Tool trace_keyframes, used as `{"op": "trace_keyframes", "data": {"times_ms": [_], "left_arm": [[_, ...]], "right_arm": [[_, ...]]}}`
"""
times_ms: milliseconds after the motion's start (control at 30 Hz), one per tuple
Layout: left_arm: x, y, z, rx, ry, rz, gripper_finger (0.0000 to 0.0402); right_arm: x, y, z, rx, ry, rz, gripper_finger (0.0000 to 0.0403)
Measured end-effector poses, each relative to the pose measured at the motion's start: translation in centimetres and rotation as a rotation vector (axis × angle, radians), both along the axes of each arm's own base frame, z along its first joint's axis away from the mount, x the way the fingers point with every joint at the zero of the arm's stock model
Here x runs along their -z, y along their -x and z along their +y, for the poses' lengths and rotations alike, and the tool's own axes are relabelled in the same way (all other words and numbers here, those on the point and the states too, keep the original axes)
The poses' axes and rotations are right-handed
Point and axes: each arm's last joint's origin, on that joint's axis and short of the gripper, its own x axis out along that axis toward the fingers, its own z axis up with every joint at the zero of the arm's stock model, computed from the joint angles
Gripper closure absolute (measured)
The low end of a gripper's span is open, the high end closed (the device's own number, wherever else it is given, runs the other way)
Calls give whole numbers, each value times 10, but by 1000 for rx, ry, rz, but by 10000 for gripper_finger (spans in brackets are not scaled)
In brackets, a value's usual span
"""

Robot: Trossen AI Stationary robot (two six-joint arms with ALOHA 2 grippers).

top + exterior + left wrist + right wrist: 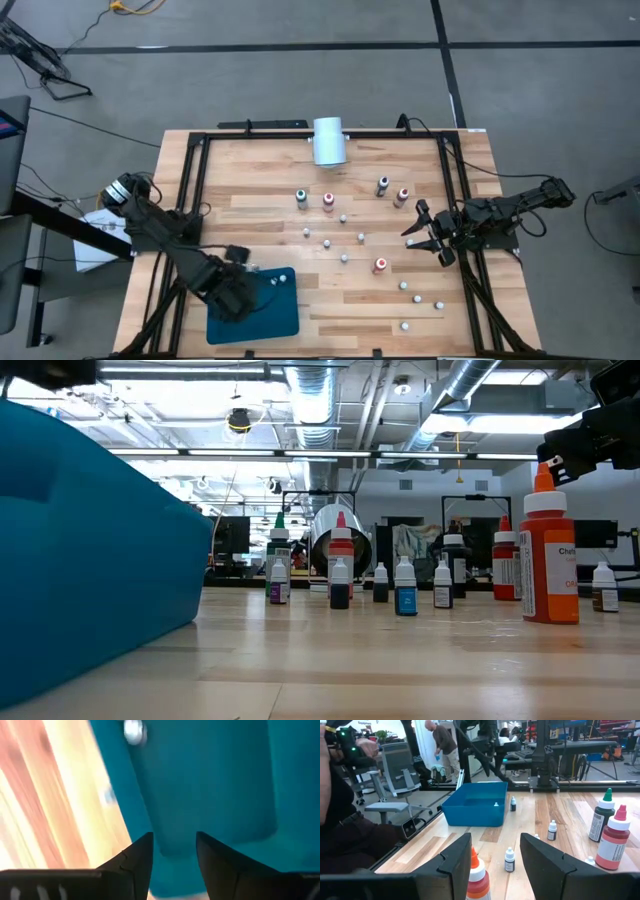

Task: Pick & Place food coloring
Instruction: Put the small black food coloring bottle into the blue bin

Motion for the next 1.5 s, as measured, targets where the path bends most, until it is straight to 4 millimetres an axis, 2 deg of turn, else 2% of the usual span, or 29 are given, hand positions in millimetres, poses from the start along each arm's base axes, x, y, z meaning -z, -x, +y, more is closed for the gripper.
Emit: {"op": "trace_keyframes", "data": {"times_ms": [133,267,433,533,767,1000,1233,1333,1500], "left_arm": [[-2,23,-5,-211,-5,156,260],[-3,45,-8,-340,-75,292,260],[-4,56,-11,-409,-111,325,260],[2,59,-11,-435,-132,330,260],[37,71,-15,-401,-55,364,260],[50,78,-6,-381,3,311,260],[75,82,2,-347,85,260,260],[84,82,2,-321,114,240,260],[86,75,4,-270,114,143,260]], "right_arm": [[0,0,0,0,0,0,244],[0,0,0,0,0,0,244],[0,0,0,0,0,0,244],[0,0,0,0,0,0,244],[0,0,0,-1,0,0,244],[0,0,0,0,0,0,244],[0,0,0,-1,0,0,244],[0,0,0,0,0,0,244],[0,0,0,-1,0,0,244]]}}
